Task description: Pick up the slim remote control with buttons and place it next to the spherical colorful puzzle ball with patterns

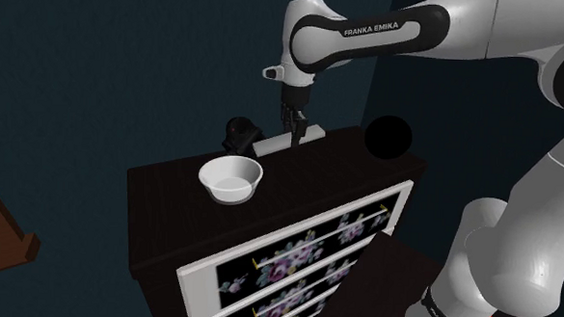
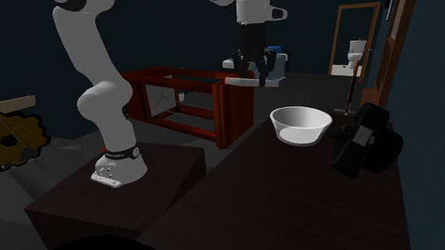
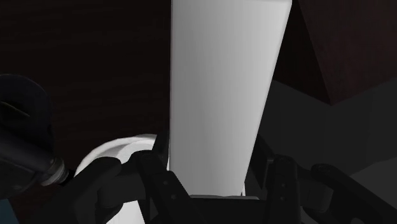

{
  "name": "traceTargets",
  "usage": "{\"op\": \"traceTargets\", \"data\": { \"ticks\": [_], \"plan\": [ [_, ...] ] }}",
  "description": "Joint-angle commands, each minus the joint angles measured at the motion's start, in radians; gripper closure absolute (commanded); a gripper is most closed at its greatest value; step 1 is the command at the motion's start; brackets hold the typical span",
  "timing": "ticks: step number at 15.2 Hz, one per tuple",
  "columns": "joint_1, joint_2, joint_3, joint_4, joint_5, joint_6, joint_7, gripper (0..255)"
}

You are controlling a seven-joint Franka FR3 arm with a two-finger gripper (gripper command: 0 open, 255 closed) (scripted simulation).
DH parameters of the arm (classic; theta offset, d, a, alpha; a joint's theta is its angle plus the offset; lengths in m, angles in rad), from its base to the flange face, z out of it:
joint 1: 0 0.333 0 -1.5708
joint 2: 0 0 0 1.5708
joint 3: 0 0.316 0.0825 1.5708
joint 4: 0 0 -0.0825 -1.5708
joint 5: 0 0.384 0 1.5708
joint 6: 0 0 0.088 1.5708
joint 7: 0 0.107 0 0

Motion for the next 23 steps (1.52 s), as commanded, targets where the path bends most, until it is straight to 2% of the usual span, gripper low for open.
{"op": "traceTargets", "data": {
  "ticks": [1, 7, 15, 23],
  "plan": [
    [-0.001, -0.002, -0.001, 0.027, 0.0, -0.029, -0.002, 255],
    [0.0, 0.002, 0.0, 0.104, 0.001, -0.102, -0.004, 255],
    [-0.08, -0.033, -0.112, 0.074, -0.023, -0.1, -0.189, 255],
    [-0.159, 0.001, -0.234, 0.117, -0.029, -0.103, -0.39, 255]
  ]
}}
